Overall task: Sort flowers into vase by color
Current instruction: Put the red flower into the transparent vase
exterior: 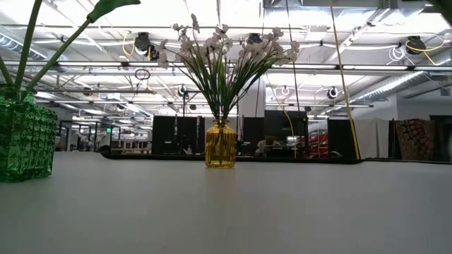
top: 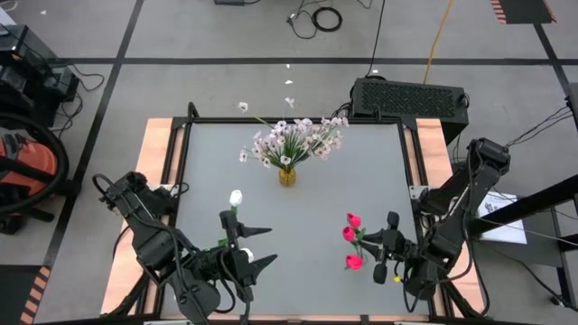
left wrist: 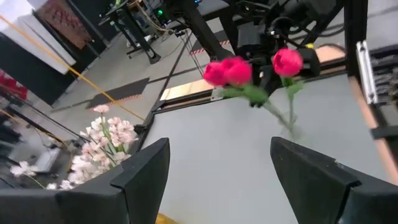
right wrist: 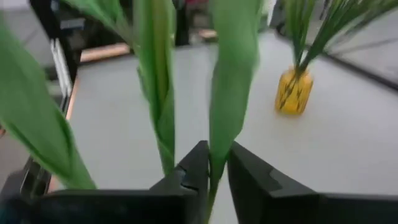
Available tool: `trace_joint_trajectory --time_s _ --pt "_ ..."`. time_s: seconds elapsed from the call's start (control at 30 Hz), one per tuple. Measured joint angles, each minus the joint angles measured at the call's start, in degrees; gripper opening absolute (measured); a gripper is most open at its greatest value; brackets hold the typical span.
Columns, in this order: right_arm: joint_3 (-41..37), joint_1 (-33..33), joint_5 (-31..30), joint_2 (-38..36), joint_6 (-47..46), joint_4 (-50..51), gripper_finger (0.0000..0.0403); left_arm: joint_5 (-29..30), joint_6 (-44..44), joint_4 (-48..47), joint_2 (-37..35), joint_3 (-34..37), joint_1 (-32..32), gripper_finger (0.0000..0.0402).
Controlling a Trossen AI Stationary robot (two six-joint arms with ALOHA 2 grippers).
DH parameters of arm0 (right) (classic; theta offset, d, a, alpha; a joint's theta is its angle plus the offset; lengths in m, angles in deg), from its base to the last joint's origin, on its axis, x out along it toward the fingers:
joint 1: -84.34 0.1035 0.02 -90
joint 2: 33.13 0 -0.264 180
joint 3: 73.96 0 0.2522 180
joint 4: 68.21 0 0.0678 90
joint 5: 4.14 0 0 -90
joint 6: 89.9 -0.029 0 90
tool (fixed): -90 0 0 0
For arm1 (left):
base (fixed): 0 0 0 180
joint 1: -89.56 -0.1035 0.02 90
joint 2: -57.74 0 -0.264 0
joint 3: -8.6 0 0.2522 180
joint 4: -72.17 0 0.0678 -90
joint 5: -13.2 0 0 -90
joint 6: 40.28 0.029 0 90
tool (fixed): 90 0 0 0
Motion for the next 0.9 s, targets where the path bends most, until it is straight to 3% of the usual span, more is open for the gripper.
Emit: trace_joint_trajectory --time_s 0.2,0.47,0.77,0.9 --pt "0.0 2.3 1.8 -1.7 -4.8 5.0 0.0105 2.1 3.1 -0.1 0.1 1.3 -2.8 0.0285" --pt "0.0 2.9 1.6 -8.5 -1.8 4.0 0.0176 -3.4 2.8 0.0 0.1 1.3 -8.6 0.0256" --pt "0.0 2.9 1.2 -19.8 13.7 -2.0 0.0223 -3.7 7.6 -0.1 -0.4 1.3 -11.2 0.021" --pt "0.0 2.8 2.9 -25.2 26.4 -9.6 0.0235 -9.0 8.7 0.0 -2.5 1.3 -14.0 0.0182"
